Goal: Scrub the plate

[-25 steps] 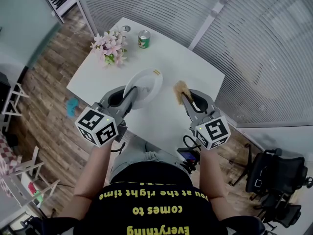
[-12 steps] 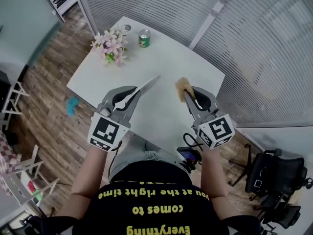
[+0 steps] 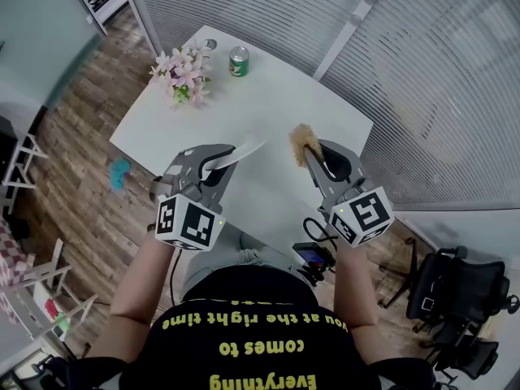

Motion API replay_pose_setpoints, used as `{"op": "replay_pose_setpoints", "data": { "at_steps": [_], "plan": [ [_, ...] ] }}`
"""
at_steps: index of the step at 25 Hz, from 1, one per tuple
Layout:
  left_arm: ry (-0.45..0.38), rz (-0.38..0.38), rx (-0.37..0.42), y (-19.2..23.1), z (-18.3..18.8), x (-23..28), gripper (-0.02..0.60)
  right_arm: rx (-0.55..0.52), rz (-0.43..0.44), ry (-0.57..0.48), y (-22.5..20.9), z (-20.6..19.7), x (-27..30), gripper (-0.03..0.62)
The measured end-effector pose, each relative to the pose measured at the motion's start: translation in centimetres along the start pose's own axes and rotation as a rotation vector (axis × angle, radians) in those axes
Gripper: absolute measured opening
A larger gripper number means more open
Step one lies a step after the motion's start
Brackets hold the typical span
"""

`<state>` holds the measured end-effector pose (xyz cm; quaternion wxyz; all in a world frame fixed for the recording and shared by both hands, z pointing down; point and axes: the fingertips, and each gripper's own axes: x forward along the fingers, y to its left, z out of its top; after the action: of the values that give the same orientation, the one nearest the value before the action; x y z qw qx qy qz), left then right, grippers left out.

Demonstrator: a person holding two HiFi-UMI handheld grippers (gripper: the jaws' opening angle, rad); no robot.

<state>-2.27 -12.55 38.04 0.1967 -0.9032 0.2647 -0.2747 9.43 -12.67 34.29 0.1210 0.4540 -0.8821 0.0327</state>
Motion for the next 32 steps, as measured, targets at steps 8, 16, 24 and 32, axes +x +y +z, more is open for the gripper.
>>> {"op": "replay_pose_setpoints", "data": {
  "at_steps": [8,16,24,32],
  "plan": [
    [0.039,0.034,0.295,-0.2,-0.2,0.1,0.02,0.025,0.07,0.009,1.8,1.3,0.9,0.051],
    [0.052,0.08,0.501,-0.8,-0.3,0.1,0.02,0.026,0.142,0.028,3.9,1.9,1.9,0.051],
    [0.072,0.083,0.814,-1.6,-0.3,0.1,0.02,0.037,0.187,0.057,5.0,2.0,2.5,0.051],
    [0.056,0.099,0.905,-0.8,0.1,0.4,0.021,-0.078,0.285,0.12,8.4,2.0,2.7,0.051]
  ]
}}
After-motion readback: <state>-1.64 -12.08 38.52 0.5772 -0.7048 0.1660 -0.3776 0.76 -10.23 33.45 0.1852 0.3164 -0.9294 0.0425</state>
